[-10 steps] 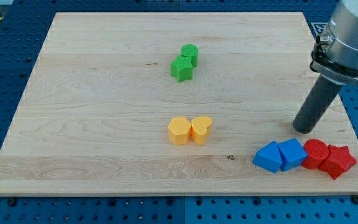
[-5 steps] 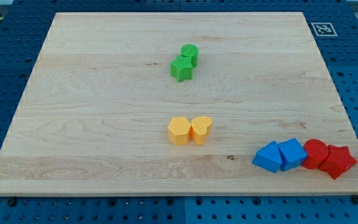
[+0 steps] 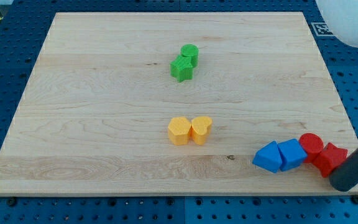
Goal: Nudge the blue cube and blue triangle left a bit
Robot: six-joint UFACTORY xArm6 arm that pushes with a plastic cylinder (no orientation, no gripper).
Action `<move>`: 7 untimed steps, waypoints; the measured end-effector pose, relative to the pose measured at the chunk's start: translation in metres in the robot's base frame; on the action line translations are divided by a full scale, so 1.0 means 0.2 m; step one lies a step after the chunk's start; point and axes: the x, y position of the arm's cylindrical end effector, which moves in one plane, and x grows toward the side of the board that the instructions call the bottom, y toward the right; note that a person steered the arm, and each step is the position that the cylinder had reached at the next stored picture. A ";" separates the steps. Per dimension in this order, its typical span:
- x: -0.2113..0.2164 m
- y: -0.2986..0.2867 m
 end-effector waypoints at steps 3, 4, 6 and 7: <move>-0.24 -0.08; -0.24 -0.08; -0.13 -0.18; -0.07 -0.31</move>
